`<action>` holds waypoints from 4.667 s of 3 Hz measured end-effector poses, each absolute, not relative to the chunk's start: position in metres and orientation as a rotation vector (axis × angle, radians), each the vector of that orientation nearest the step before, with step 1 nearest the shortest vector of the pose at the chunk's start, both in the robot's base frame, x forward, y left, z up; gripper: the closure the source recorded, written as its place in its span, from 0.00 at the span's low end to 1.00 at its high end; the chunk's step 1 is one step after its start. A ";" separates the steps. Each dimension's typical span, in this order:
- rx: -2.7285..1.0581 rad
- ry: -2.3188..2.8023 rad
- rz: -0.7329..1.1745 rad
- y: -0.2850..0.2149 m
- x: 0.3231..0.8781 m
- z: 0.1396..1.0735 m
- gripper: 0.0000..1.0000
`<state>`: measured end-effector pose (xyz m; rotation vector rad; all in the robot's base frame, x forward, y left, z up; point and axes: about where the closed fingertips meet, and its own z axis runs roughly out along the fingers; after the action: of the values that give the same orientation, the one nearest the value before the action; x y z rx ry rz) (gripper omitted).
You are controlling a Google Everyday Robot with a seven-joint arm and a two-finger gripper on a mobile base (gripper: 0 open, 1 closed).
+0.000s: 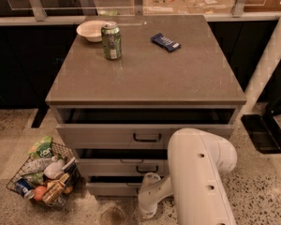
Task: Open bottom drawer
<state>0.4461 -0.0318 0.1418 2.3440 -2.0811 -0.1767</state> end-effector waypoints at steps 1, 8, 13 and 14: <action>2.344 -2.081 -0.177 -0.032 0.446 0.142 1.00; 2.344 -2.081 -0.177 -0.032 0.446 0.142 1.00; 2.344 -2.081 -0.177 -0.032 0.446 0.142 0.15; 2.343 -2.081 -0.177 -0.032 0.446 0.142 0.00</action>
Offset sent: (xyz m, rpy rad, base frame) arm 0.0516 -0.0353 0.1705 -0.1401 -0.2301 -0.0151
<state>0.4456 -0.0320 0.1416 2.3434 -2.0805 -0.1773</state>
